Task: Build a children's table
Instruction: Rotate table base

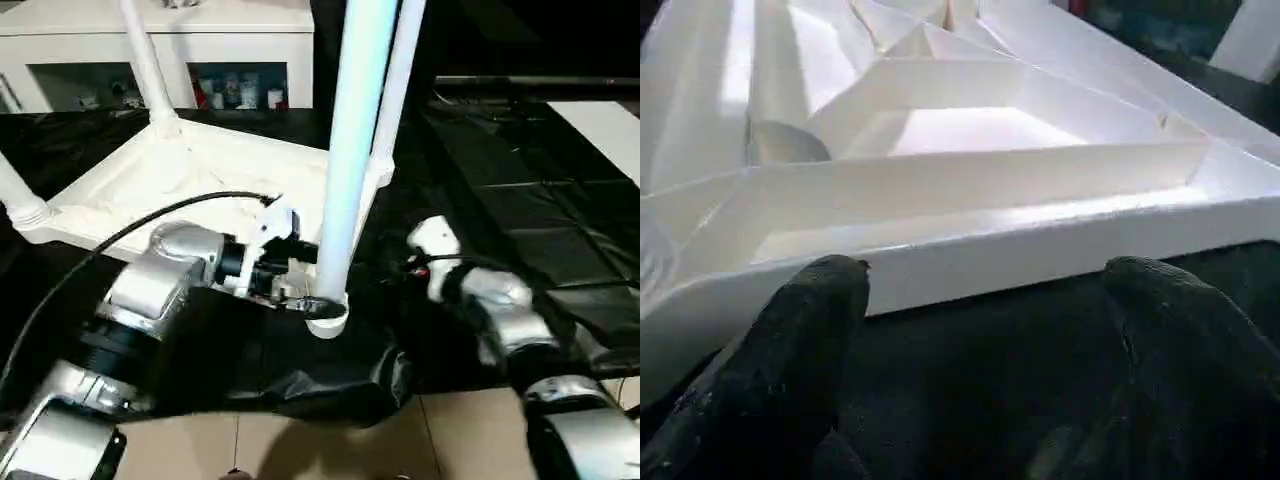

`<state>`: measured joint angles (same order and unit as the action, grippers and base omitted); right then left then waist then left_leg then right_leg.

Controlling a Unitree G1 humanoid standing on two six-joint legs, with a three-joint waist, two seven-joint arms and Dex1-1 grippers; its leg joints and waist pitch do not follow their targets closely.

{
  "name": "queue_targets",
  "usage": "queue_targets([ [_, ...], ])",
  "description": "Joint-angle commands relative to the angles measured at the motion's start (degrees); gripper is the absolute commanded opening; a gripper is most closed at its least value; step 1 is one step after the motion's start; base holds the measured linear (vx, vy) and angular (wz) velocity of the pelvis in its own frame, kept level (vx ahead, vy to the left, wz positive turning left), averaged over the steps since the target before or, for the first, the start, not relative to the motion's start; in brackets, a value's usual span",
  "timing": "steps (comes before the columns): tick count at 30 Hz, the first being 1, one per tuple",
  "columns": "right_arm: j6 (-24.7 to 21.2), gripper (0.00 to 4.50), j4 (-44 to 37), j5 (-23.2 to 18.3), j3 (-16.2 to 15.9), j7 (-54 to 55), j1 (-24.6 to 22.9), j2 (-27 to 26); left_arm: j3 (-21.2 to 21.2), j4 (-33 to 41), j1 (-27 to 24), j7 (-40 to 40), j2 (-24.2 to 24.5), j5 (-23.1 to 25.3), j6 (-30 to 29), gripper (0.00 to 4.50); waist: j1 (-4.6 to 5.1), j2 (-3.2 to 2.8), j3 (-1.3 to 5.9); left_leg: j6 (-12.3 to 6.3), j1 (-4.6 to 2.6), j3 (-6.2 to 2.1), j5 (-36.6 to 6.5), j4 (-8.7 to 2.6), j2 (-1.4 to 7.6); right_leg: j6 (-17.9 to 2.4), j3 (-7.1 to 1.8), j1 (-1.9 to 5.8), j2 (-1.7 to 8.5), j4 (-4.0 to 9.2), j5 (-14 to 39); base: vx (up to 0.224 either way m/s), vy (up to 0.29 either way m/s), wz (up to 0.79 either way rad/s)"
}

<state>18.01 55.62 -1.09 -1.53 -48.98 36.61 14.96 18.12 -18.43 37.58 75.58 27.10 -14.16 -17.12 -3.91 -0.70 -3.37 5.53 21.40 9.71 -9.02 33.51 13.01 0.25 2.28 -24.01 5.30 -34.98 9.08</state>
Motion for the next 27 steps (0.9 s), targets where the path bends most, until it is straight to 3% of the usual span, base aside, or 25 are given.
queue_targets([
  [1,0.35,4.21,-3.18,0.06,-0.77,-2.69,-1.78,1.95,3.66,-3.18,2.96,1.71,3.34,6.21,2.34,4.43,-0.36,-1.14,4.04,-0.8,-1.03,0.94,-20.8,-4.03,-0.78,-14.27,-0.69,3.01,0.73,4.08,14.07,0.0,0.0,0.0],
  [5,-0.88,4.21,-9.18,0.25,-2.44,-7.71,-4.58,5.0,6.31,-6.6,5.01,1.86,5.92,10.76,5.82,4.17,-0.48,-0.9,4.03,-0.75,-0.74,0.88,-19.89,-3.93,-0.91,-13.26,-0.82,3.29,0.84,4.01,15.13,0.0,0.0,0.0],
  [9,-4.48,4.21,-18.77,-1.67,-3.56,-11.55,-7.56,7.33,7.37,-12.76,6.81,-5.29,5.21,17.39,15.46,3.84,-0.8,-0.62,4.2,-1.48,-0.4,0.86,-17.4,-3.79,-0.94,-12.48,-0.83,3.53,0.88,3.91,14.05,0.0,0.0,0.0],
  [11,-6.12,4.21,-21.96,-2.39,-3.9,-12.54,-8.48,7.85,7.57,-14.69,7.38,-6.24,4.81,17.93,17.38,3.69,-0.85,-0.53,4.33,-1.51,-0.47,0.83,-16.74,-3.69,-0.87,-12.5,-0.88,3.45,0.96,3.84,13.34,0.0,0.0,0.0],
  [13,-9.14,4.21,-28.29,-3.5,-4.64,-14.16,-10.53,8.97,7.44,-17.47,7.99,-7.24,3.91,18.04,19.54,3.56,-0.97,-0.06,3.41,-2.22,-0.33,1.0,-16.85,-3.89,-0.98,-11.7,-1.01,3.01,0.65,4.19,14.25,0.0,0.0,0.0],
  [16,-11.81,4.21,-33.38,-4.45,-5.05,-15.31,-12.26,10.04,6.61,-19.18,8.12,-7.6,2.88,17.87,20.61,3.26,-0.96,0.09,3.1,-2.06,-0.36,0.95,-17.48,-4.05,-0.89,-11.07,-1.15,2.76,0.89,4.28,16.41,0.0,0.0,0.0],
  [17,-13.11,4.21,-35.48,-5.07,-5.16,-15.85,-12.94,10.53,6.48,-19.75,8.09,-7.19,2.64,17.76,20.88,3.24,-0.72,0.81,2.24,-2.2,-0.2,1.02,-18.33,-4.31,-0.86,-10.38,-1.23,2.35,0.76,4.65,18.16,0.0,0.0,0.0],
  [18,-14.5,4.21,-37.58,-5.58,-5.23,-16.3,-13.6,11.01,6.42,-20.67,8.18,-6.66,2.41,17.76,21.4,3.19,-0.81,0.55,2.33,-2.11,-0.49,0.94,-19.15,-4.34,-0.82,-10.05,-1.32,2.33,0.83,4.68,19.41,0.0,0.0,0.0],
  [19,-15.63,4.21,-39.52,-6.02,-5.35,-16.89,-14.11,11.66,6.54,-21.34,8.27,-5.24,2.47,17.52,21.14,3.12,-0.64,1.06,1.69,-2.29,-0.33,1.02,-19.33,-4.48,-0.82,-9.72,-1.41,2.04,0.77,4.97,19.92,0.0,0.0,0.0],
  [20,-16.97,4.21,-41.32,-6.47,-5.3,-17.37,-14.38,12.41,6.76,-22.57,8.7,-3.33,2.6,17.41,21.08,3.0,-0.8,0.77,1.81,-1.98,-0.5,0.88,-19.49,-4.61,-0.71,-9.65,-1.46,2.12,0.87,4.85,19.82,0.0,0.0,0.0],
  [21,-17.68,4.21,-42.15,-6.71,-5.24,-17.57,-14.45,12.79,6.88,-23.28,8.99,-2.33,2.68,17.39,21.11,2.78,-0.71,1.01,1.42,-1.89,-0.46,0.83,-19.84,-4.82,-0.65,-9.7,-1.45,1.99,0.84,4.83,19.62,0.0,0.0,0.0],
  [24,-19.2,4.21,-43.36,-7.12,-4.96,-18.09,-14.29,13.79,6.87,-25.02,9.94,-0.82,2.67,17.26,21.48,2.69,-0.45,1.59,0.47,-1.57,-0.41,0.8,-20.91,-5.12,-0.64,-9.43,-1.53,1.71,0.98,5.14,20.56,0.0,0.0,0.0],
  [27,-21.18,4.21,-45.16,-7.44,-4.8,-18.35,-14.43,14.99,6.66,-26.11,10.9,2.01,2.41,16.25,21.08,2.3,-0.45,2.06,0.12,-1.83,-0.56,0.95,-19.38,-5.22,-0.63,-9.7,-1.63,1.77,1.17,5.28,20.24,0.0,0.0,0.0],
])
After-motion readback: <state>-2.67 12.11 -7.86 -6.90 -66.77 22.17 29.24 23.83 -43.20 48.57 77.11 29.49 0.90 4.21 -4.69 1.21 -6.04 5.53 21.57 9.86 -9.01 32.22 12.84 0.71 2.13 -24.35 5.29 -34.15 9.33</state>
